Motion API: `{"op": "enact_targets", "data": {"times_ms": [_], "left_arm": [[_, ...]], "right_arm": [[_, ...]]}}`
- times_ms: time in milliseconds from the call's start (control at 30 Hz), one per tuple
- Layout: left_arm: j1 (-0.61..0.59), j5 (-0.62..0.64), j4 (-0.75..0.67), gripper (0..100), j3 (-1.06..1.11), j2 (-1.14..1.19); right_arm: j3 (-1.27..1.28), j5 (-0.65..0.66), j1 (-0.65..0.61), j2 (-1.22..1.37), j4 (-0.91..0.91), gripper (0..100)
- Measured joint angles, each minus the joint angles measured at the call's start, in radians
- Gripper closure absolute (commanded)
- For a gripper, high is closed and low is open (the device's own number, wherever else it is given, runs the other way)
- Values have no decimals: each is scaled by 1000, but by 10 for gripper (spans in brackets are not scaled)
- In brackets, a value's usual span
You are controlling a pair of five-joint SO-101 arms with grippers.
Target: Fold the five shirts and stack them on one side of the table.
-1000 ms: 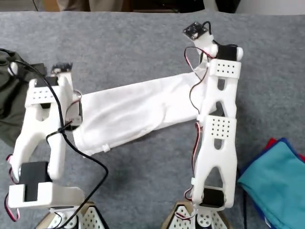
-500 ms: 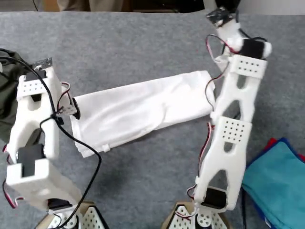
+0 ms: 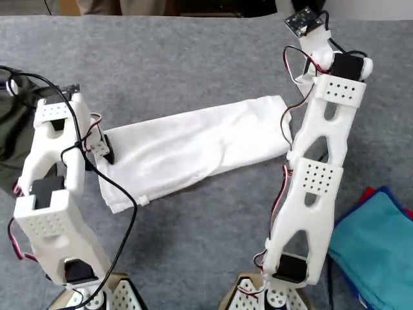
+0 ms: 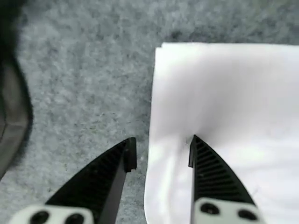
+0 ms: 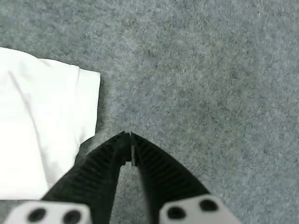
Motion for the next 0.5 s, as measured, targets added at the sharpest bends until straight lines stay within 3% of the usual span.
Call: {"op": "enact_targets", "data": {"times_ms": [400, 500], "left_arm": [[9, 66, 9, 980, -86, 138], [9, 71, 11, 980, -115, 161]], "right_arm": [[0, 0, 0, 0, 0, 994], [0, 0, 0, 0, 0, 994]]}}
